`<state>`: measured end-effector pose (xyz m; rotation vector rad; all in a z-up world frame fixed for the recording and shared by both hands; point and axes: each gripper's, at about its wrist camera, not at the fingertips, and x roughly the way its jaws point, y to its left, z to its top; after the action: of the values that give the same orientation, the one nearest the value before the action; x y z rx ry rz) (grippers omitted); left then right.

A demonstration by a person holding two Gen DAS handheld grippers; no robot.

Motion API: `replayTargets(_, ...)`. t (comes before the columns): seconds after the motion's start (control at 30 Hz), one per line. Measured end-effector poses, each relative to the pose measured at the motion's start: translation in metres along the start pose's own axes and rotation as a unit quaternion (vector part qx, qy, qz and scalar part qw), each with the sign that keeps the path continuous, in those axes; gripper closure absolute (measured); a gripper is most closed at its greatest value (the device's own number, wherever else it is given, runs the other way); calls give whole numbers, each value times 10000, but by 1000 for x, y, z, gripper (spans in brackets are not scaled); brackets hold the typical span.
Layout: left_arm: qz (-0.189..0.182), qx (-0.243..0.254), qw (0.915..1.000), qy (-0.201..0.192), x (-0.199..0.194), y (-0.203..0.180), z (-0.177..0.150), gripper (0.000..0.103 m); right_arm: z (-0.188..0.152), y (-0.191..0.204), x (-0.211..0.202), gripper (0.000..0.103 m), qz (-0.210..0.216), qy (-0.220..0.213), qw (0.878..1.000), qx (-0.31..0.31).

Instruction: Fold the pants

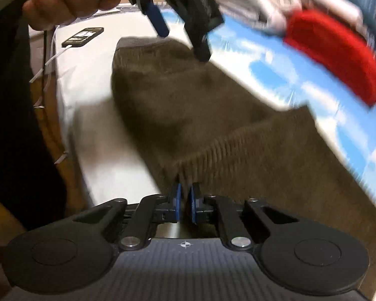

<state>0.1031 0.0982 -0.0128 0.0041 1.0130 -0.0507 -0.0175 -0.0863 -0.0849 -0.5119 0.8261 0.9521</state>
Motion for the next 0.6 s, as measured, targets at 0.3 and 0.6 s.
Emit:
replayTargets(0.3,-749,1099,9902,435,18,-69,-10,19,-22,-78,-98,61,-638,-1071,9681,2173)
replayTargets(0.6,-353,2148,9712,968,42,-102,-40,16,-90,-129,-89,63,-2027,642,9241,3175)
